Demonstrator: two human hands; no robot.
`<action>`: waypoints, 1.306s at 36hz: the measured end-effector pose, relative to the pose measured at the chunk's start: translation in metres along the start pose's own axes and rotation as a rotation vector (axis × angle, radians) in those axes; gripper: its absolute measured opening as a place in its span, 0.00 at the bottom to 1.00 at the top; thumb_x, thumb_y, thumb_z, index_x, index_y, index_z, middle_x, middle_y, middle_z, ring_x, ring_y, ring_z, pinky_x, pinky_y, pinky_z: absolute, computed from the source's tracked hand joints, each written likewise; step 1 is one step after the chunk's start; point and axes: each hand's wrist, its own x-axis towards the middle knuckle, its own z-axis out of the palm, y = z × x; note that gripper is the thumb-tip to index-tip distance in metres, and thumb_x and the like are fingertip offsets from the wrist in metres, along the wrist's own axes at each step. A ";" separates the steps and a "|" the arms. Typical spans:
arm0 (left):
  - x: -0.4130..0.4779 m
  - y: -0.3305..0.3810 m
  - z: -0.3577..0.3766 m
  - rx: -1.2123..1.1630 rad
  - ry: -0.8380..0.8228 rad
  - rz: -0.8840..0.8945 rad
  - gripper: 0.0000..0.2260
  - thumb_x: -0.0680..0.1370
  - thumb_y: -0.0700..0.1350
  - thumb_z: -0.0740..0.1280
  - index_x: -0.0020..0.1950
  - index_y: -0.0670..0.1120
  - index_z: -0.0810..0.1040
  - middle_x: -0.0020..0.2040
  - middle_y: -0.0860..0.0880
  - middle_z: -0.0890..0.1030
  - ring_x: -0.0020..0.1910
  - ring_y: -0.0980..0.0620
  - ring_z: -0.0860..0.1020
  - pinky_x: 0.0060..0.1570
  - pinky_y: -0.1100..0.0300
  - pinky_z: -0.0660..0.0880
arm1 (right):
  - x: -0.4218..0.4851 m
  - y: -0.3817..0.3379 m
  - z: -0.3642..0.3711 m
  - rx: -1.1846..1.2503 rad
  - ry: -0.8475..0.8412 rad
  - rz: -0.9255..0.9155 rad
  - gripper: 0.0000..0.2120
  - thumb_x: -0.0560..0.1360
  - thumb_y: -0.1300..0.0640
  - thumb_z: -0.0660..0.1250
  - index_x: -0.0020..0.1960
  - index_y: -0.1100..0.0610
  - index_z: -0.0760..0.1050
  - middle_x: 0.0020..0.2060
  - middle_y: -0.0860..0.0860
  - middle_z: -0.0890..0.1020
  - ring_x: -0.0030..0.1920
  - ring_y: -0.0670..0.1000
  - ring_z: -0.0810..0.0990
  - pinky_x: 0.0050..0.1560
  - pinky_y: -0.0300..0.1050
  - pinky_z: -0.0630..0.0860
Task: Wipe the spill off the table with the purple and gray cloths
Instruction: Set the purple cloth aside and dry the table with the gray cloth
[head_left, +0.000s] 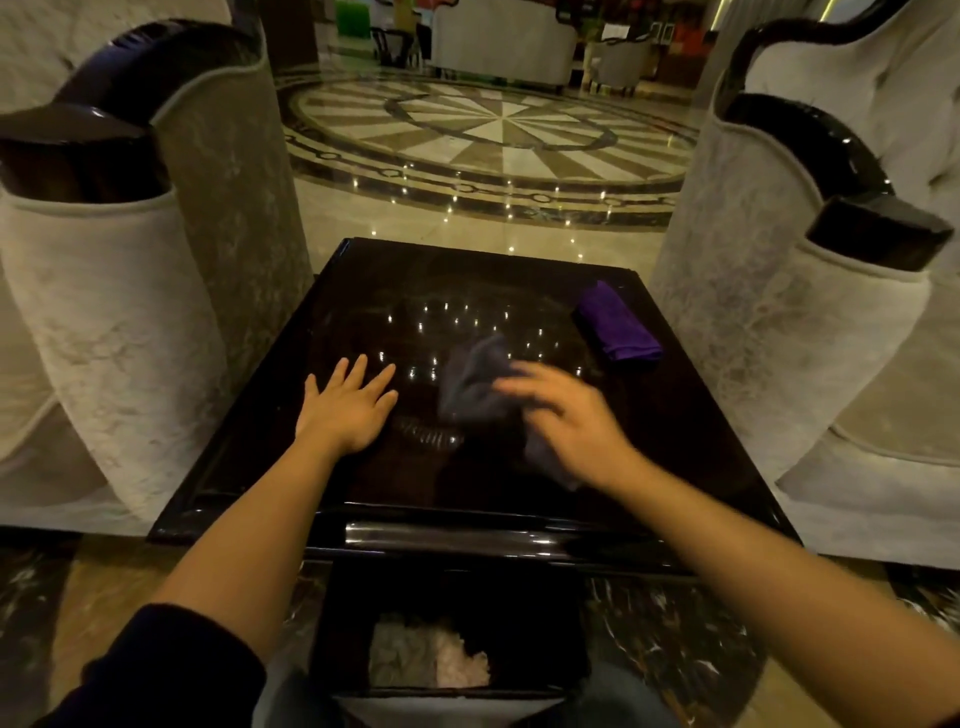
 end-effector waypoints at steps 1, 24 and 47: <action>-0.001 0.000 0.000 -0.004 -0.002 0.001 0.23 0.79 0.57 0.44 0.74 0.58 0.45 0.77 0.48 0.44 0.75 0.47 0.42 0.71 0.41 0.41 | 0.010 0.007 -0.007 -0.026 0.044 0.031 0.19 0.69 0.74 0.61 0.58 0.63 0.74 0.63 0.62 0.73 0.62 0.50 0.68 0.59 0.22 0.58; 0.001 0.003 0.001 -0.012 0.015 0.001 0.23 0.80 0.55 0.44 0.74 0.55 0.46 0.77 0.47 0.44 0.75 0.46 0.41 0.71 0.41 0.41 | 0.122 0.120 0.043 -0.496 -0.269 0.454 0.24 0.77 0.48 0.54 0.71 0.44 0.52 0.75 0.56 0.52 0.73 0.61 0.50 0.71 0.57 0.50; -0.005 0.003 -0.003 0.009 0.009 0.005 0.22 0.80 0.51 0.46 0.74 0.55 0.46 0.77 0.47 0.45 0.76 0.46 0.43 0.71 0.40 0.44 | -0.008 0.006 0.075 -0.281 -0.523 -0.111 0.23 0.73 0.62 0.58 0.66 0.48 0.66 0.71 0.52 0.64 0.72 0.53 0.59 0.70 0.50 0.59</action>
